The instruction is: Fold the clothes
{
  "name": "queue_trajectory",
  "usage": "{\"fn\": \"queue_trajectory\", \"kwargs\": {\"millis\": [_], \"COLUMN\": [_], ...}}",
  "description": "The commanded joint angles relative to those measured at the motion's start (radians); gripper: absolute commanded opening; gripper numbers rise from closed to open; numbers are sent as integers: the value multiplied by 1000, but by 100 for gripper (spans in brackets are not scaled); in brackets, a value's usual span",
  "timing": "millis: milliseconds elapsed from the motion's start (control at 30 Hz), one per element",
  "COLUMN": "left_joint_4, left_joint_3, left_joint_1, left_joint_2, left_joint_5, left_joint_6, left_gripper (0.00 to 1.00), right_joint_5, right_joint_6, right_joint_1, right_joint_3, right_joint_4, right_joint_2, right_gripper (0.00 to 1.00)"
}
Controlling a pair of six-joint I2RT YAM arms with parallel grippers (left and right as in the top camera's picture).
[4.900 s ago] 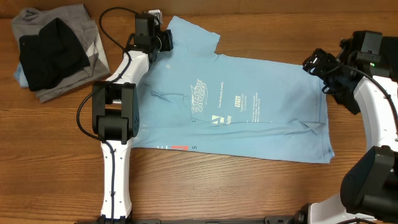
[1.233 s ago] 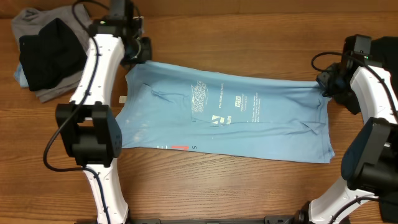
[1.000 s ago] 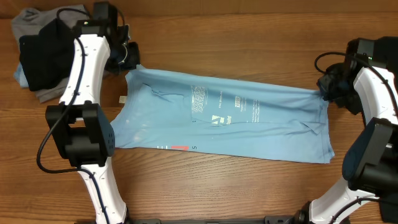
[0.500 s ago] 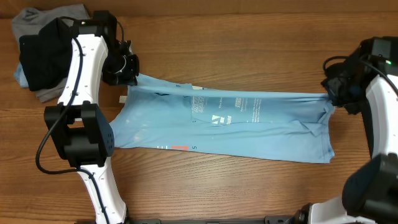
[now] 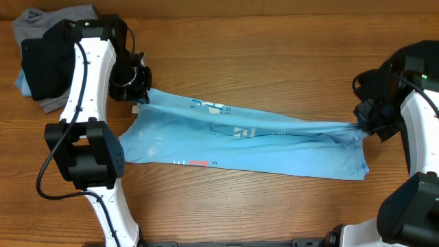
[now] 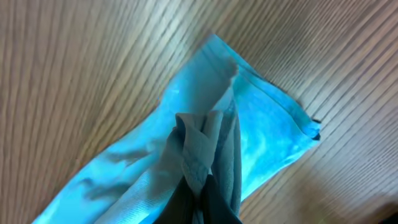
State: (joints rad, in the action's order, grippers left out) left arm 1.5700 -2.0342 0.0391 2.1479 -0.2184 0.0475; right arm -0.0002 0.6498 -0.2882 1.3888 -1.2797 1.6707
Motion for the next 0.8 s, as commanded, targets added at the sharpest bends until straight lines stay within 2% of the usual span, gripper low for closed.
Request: {"fn": "queue_trajectory", "kwargs": {"millis": [0, 433, 733, 767], "left_joint_4": [33, 56, -31, -34], "left_joint_3": [3, 52, 264, 278], "left_joint_1": [-14, -29, -28, -28], "left_joint_2": [-34, -34, -34, -34], "left_joint_5": [54, 72, 73, 73], "left_joint_6": [-24, -18, -19, -19], "left_gripper": [4, 4, 4, 8], "right_joint_5": [-5, 10, 9, 10], "right_joint_6": [-10, -29, -71, -91], "right_joint_1": [-6, -6, 3, 7], "right_joint_3": [-14, -116, -117, -118], "right_joint_4": [-10, 35, -3, -9], "right_joint_2": [-16, -66, -66, -66], "right_gripper": [4, 4, 4, 5]}}
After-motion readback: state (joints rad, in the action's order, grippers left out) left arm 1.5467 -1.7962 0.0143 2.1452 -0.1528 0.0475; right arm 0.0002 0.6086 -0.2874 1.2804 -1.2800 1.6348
